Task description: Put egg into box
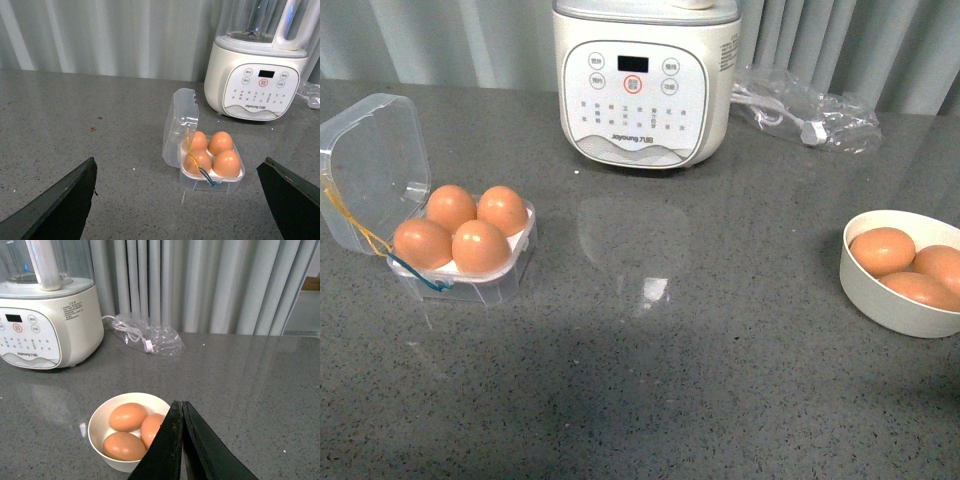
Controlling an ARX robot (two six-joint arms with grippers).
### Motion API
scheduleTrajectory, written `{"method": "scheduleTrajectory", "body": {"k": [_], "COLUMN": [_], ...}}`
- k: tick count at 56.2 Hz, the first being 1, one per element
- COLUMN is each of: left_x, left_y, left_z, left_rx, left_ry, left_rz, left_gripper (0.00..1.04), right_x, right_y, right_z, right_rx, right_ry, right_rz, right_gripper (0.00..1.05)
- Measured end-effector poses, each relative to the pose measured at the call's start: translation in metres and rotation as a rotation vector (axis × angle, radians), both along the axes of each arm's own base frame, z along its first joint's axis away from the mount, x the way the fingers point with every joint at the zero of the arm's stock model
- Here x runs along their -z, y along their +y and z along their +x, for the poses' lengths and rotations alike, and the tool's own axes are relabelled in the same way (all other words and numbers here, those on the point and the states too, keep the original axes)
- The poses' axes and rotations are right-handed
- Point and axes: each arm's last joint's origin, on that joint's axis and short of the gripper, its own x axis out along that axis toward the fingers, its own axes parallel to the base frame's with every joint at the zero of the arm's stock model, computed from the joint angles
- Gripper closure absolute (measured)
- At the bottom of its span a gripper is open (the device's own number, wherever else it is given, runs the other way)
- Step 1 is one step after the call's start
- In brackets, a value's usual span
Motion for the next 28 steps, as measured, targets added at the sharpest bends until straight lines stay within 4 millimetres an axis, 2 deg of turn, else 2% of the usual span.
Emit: {"method": "scheduleTrajectory", "body": {"k": [28], "left_x": [0.000], "left_y": [0.000], "left_z": [0.000], "left_rx": [0.000], "left_ry": [0.000], "left_rz": [0.000], "left_gripper": [0.07], "right_x": [-0.002], "right_y": [0.000], "right_z": [-0.016], "right_rx": [0.000], "right_ry": [-0.010], "right_rz": [0.000], "right_gripper": [1.02]}}
